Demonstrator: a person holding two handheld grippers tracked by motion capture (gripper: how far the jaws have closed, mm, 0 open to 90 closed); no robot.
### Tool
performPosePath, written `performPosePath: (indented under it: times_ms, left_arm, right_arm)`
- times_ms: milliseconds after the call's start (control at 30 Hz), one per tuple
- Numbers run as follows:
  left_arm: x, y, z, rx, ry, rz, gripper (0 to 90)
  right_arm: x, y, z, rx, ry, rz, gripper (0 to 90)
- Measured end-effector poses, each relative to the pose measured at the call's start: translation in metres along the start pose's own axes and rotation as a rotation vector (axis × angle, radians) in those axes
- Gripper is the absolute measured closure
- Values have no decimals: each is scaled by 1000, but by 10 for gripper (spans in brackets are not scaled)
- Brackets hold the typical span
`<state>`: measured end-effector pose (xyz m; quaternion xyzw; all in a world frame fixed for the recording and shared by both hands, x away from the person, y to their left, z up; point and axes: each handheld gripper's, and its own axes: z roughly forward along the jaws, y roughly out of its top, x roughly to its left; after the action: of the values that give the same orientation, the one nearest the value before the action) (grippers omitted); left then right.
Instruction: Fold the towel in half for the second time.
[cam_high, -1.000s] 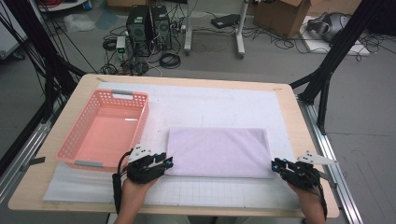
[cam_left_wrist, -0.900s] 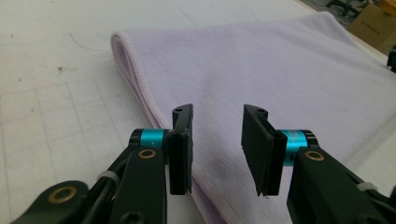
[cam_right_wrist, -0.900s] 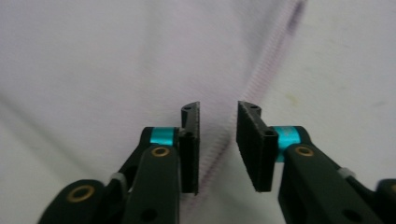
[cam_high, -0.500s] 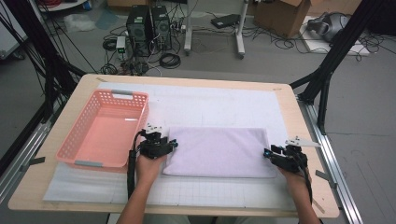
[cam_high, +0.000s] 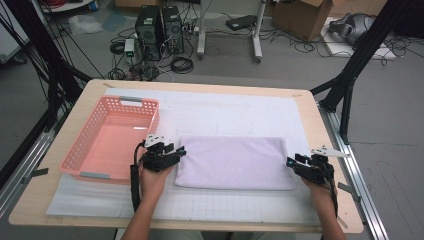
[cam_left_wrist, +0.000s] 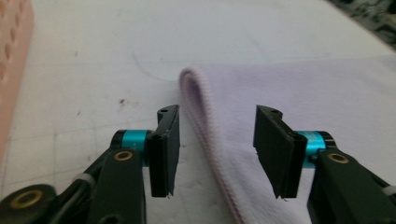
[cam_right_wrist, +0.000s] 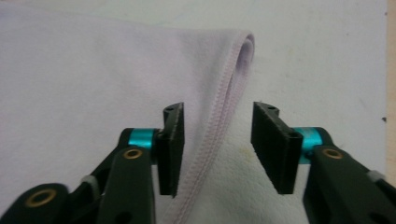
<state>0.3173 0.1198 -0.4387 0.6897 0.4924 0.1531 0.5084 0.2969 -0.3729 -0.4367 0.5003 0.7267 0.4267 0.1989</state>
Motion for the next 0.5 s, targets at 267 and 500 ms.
performPosePath:
  times_ms: [267, 500]
  left_arm:
    - [-18, -7, -19, -55, -124, 34, 246]
    - [-29, -14, -35, -92, -148, 71, 219]
  right_arm:
    - [7, -11, -31, -45, 93, -39, 289]
    - [19, -17, -52, -99, 70, -122, 195]
